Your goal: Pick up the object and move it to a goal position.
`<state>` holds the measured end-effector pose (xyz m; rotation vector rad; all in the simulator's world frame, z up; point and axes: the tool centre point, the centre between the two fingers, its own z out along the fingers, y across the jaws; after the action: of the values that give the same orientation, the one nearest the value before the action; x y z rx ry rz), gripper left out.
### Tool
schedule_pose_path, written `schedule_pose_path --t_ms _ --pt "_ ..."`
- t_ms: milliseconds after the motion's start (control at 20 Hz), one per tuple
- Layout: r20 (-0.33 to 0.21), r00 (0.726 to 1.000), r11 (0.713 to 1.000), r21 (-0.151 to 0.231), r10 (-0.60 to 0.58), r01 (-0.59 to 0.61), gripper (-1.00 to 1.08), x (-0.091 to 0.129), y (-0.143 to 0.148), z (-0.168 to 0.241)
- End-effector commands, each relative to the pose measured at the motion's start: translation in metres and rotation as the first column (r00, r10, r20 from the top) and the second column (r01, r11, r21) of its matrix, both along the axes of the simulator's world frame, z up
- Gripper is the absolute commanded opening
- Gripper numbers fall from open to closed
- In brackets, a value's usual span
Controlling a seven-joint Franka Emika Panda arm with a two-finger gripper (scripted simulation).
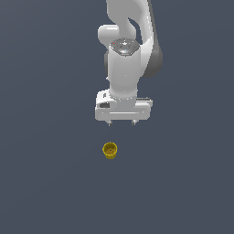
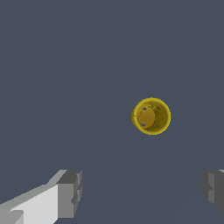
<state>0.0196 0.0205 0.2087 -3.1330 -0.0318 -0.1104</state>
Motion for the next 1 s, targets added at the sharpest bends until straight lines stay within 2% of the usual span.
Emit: schedule_pose_path --t_ms 0,300,500,700,950 --pt "-0.003 1.000 1.000 0.002 -0.020 0.020 1.00 0.002 -0.001 -0.003" --pt "-0.014 0.993 0.993 0.010 -0.116 0.116 1.00 0.010 -0.008 -0.017" --pt "-0.027 0.977 0.977 0.014 -0.211 0.211 1.00 0.019 -0.016 -0.032" --pt "-0.041 0.944 0.945 0.015 -0.327 0.328 1.00 0.028 -0.025 -0.052" --pt "-0.057 0.884 0.886 0.010 -0.463 0.464 1.00 0.038 -0.037 -0.076"
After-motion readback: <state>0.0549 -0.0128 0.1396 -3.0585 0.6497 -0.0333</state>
